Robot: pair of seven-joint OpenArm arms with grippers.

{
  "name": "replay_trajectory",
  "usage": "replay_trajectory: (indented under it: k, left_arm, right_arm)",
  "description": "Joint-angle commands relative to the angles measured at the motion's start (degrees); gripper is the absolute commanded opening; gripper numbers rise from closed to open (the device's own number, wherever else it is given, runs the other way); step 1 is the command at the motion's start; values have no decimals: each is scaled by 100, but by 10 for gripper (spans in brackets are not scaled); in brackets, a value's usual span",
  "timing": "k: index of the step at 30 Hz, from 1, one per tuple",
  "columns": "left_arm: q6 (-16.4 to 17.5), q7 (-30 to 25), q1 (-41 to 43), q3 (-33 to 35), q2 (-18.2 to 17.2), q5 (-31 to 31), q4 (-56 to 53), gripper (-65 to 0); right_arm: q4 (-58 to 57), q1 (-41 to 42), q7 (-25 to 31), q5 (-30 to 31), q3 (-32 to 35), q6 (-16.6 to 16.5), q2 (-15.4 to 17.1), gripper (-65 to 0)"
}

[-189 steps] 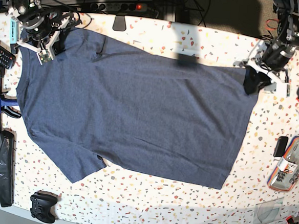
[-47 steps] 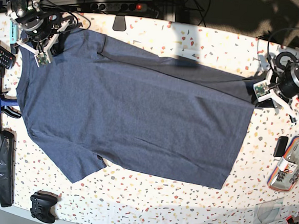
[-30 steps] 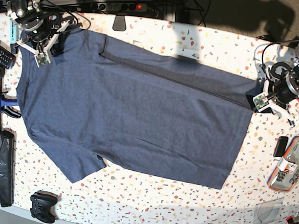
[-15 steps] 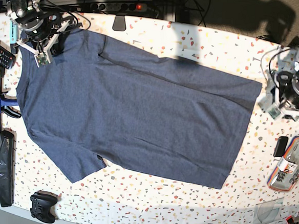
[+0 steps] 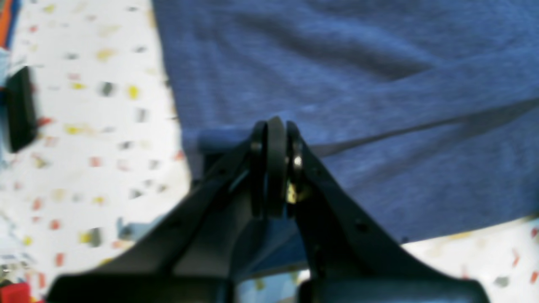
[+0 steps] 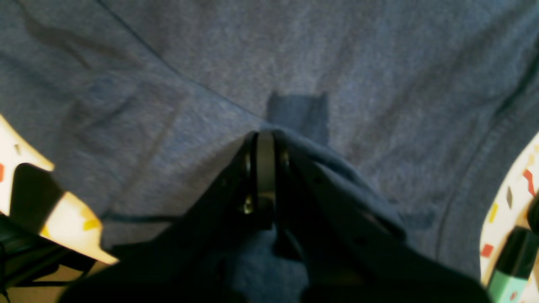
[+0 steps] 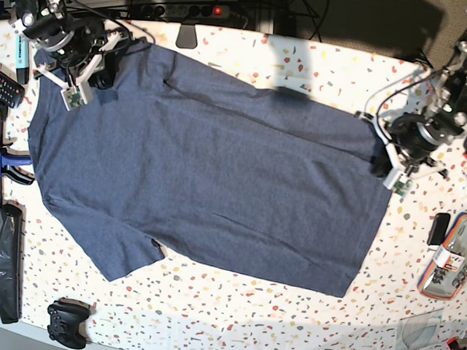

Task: Fold the T-shirt properly
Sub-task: 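Pull the shirt edge taut between both grippers, smoothing it flat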

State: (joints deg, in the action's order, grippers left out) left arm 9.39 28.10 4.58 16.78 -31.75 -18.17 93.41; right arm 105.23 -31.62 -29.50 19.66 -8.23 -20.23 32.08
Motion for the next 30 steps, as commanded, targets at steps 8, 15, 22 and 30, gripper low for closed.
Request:
replay_trajectory:
  k: [8,15,22,30]
  left_arm:
    - [-22,146,57,-66,365,-164,-155,-650]
    - [-24,133,136,-66,573,-144,-1279,-650]
    - [-22,341,748,-66,568,-136,-1349,-650]
    - [-46,31,1720,-461,573,-44,-793,-650]
  right_arm:
    - [55,-94,-105,-17,-39,-15,76,-650]
    - [-581,-81,-92,-170,-39,201,79,-650]
    - [-643,-94,116,-761,-39,203,79,-650]
    - [-643,-92,282,-774,-39,203,81,-650]
